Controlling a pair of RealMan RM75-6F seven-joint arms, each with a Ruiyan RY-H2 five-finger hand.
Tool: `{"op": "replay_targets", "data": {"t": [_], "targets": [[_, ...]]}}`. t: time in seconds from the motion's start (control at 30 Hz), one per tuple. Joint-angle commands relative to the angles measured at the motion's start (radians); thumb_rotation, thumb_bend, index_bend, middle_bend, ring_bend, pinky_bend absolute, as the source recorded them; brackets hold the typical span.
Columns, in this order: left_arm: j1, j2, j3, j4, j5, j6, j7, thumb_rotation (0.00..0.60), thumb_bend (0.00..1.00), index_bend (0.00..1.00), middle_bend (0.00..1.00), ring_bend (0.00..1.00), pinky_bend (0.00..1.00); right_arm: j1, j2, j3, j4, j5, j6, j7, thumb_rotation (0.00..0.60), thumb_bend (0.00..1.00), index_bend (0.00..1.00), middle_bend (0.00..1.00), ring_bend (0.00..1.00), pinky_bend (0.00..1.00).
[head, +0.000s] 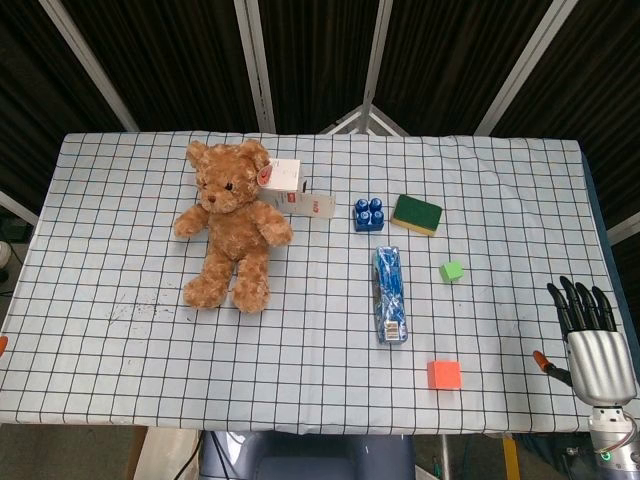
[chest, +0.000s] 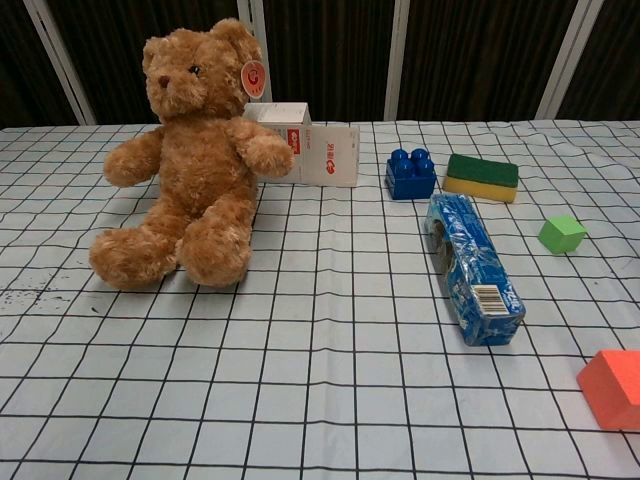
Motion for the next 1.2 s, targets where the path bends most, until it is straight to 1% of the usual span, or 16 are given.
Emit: {"op": "replay_targets", "data": {"t": [0.03,0.43,0.8,0.97,1.1,1.2], "targets": [[-0.001,0.001,-0.002,0.003,-0.003,-0.001,0.000,0.600,0.33,0.23,0.07,0.00,0.00,-0.001,0.000,-0.001,-0.003,0.000,0.000,-0.003,0.600,0.15,0.00,0.00,0.00,0.00],[-0.001,-0.004,-0.001,-0.005,0.004,0.004,0.000,0.600,0.33,0.23,0.07,0.00,0.00,-0.004,0.004,0.000,-0.003,0.001,0.004,0.010,0.600,0.15,0.00,0.00,0.00,0.00],[-0.015,-0.007,-0.001,-0.004,-0.022,-0.044,-0.007,0.600,0.33,0.23,0.07,0.00,0.00,-0.012,0.015,0.000,-0.004,-0.002,0.016,0.034,0.600,0.15,0.00,0.00,0.00,0.00],[-0.029,-0.015,-0.012,0.008,-0.042,-0.064,-0.004,0.600,0.33,0.23,0.09,0.00,0.00,-0.012,0.016,0.002,-0.003,0.002,0.013,0.040,0.600,0.15,0.00,0.00,0.00,0.00],[-0.067,-0.046,-0.033,0.055,-0.066,-0.117,-0.035,0.600,0.33,0.24,0.12,0.00,0.00,-0.010,0.021,-0.002,-0.004,-0.001,0.007,0.052,0.600,0.15,0.00,0.00,0.00,0.00],[-0.116,-0.064,-0.055,0.089,-0.116,-0.227,-0.113,0.600,0.33,0.24,0.12,0.00,0.00,-0.011,0.023,-0.001,-0.004,0.001,0.006,0.057,0.600,0.15,0.00,0.00,0.00,0.00]]}}
